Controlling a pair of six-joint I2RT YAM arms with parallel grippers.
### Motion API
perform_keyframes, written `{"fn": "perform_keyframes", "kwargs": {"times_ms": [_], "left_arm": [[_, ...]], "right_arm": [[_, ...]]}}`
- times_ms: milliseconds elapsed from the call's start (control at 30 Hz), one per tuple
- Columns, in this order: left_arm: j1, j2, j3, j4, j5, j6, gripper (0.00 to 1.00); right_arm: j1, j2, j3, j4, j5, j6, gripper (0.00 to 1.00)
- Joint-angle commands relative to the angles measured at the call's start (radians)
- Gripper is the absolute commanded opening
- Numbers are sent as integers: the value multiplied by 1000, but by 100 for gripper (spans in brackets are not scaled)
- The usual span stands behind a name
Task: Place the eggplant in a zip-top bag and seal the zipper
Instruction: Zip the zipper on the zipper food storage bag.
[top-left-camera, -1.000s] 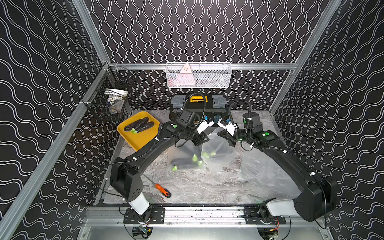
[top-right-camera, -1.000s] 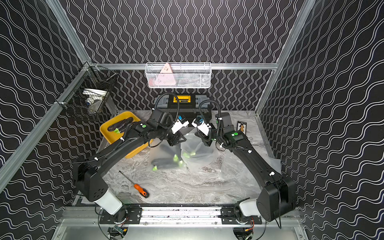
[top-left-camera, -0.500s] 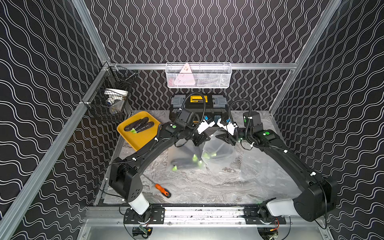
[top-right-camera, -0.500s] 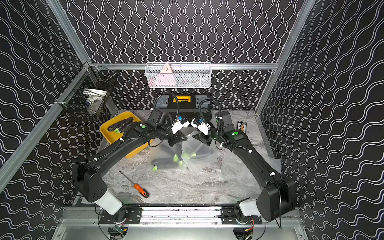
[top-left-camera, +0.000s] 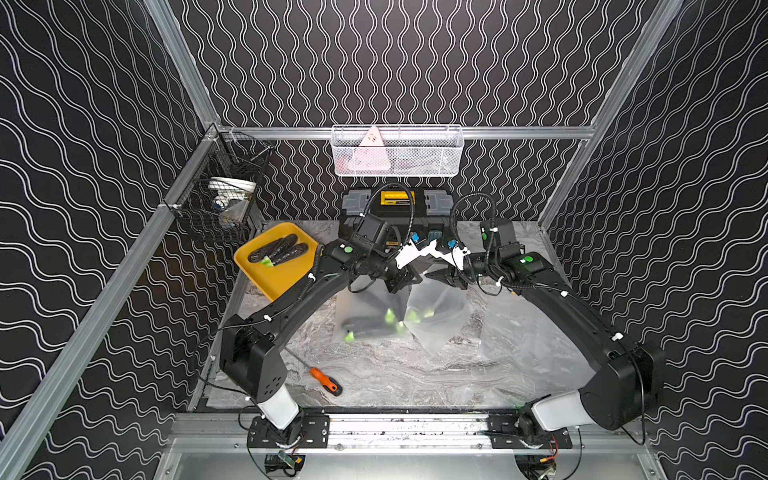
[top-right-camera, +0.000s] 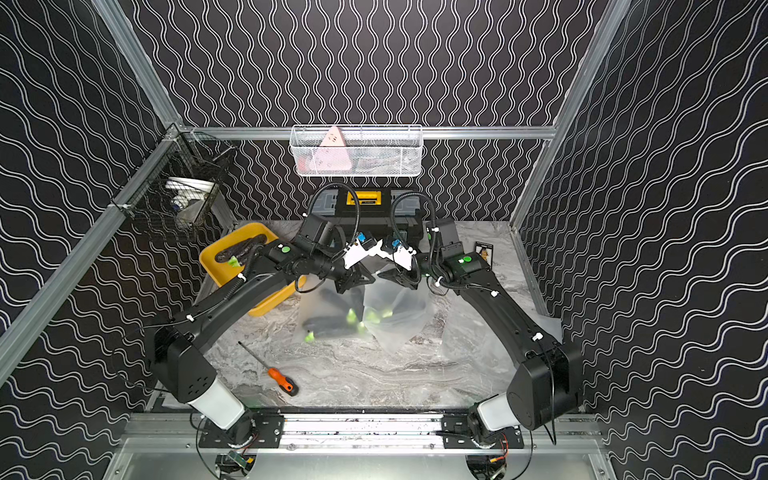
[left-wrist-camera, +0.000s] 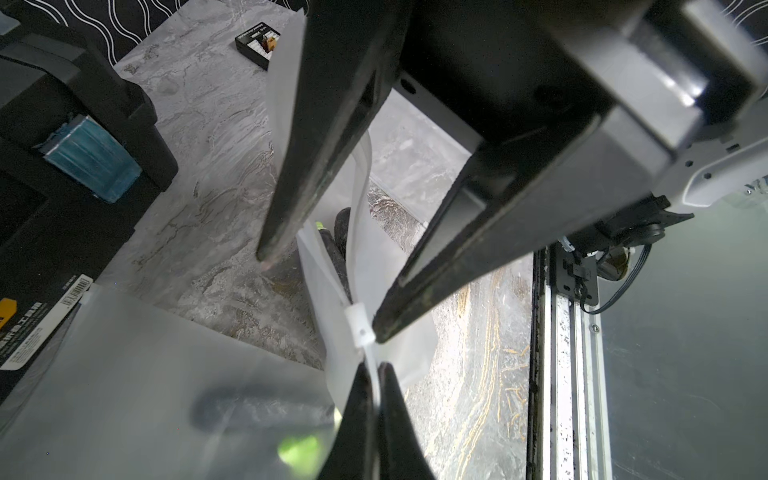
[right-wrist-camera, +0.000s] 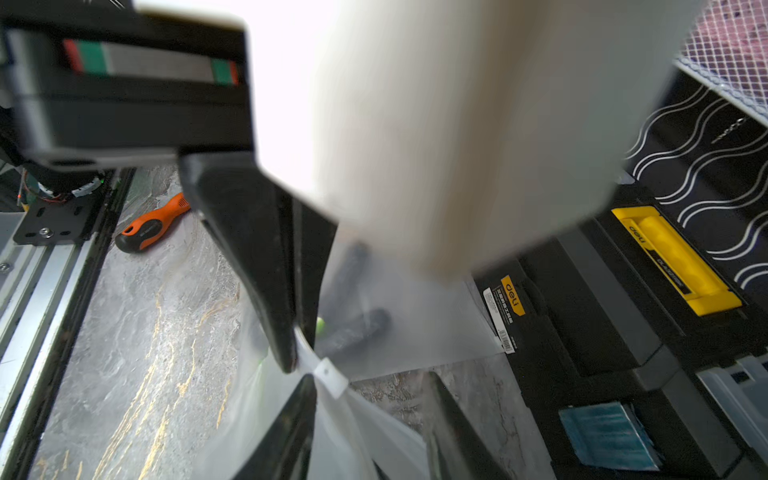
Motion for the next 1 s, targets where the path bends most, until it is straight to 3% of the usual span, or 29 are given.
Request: {"fn": "perform_keyframes", "kwargs": {"times_ms": [0, 467, 700, 967], "left_arm": [[-5, 7, 21, -17, 31, 41, 0], [-6, -3, 35, -12, 37, 48, 0], [-4, -2, 35, -15, 29, 52, 0], [8, -10, 24, -7, 33, 41, 0]], "right_arm": [[3, 0, 8, -3, -45, -24, 43], [25, 42, 44, -88, -47, -88, 36], [23, 37, 32, -82, -8, -85, 17], [7, 23, 12, -53, 20, -68, 7]]}}
